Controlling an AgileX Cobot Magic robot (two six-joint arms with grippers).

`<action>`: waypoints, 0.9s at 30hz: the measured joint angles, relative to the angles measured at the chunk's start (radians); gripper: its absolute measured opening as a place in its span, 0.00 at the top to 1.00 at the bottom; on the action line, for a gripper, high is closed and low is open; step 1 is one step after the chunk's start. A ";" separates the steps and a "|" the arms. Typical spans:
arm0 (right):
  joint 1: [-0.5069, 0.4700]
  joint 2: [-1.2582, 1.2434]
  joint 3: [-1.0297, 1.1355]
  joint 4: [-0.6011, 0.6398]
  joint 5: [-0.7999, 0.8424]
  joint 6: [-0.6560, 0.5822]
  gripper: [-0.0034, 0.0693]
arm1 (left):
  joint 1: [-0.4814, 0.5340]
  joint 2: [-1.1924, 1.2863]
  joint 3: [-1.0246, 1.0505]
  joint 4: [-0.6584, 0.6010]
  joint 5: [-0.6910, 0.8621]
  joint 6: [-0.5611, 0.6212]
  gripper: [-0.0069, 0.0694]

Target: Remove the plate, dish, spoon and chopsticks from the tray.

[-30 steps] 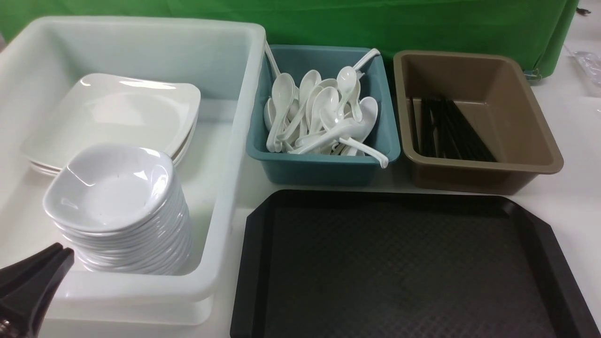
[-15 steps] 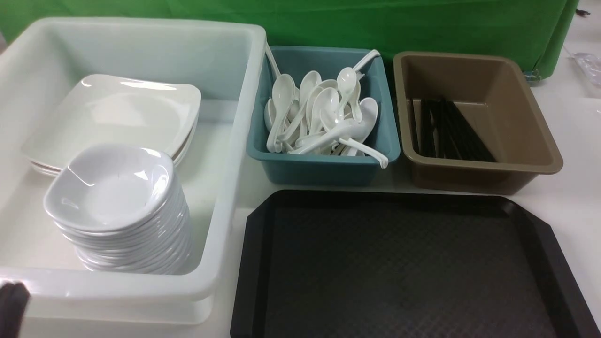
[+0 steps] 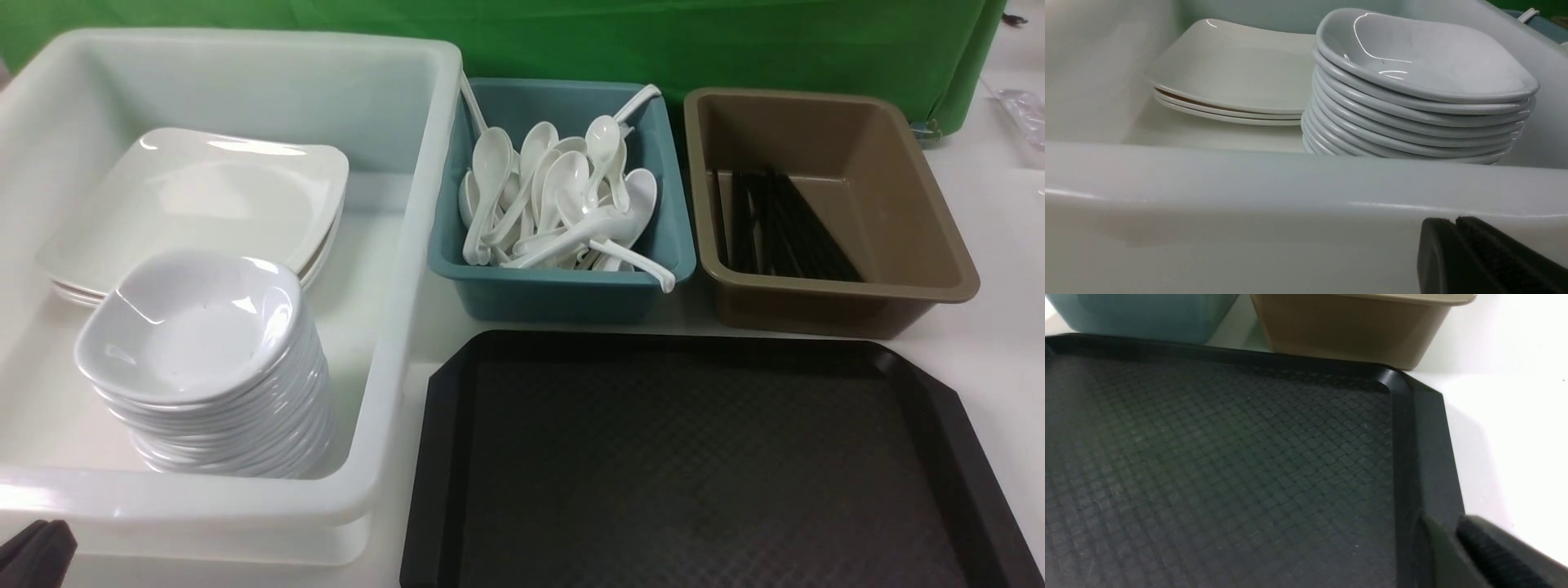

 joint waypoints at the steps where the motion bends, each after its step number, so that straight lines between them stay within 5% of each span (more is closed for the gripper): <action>1: 0.000 0.000 0.000 0.000 0.000 0.000 0.77 | 0.000 0.000 0.000 0.000 0.000 -0.001 0.89; 27: 0.000 0.000 0.000 0.000 0.000 0.000 0.68 | 0.001 0.000 0.000 0.004 0.000 -0.004 0.89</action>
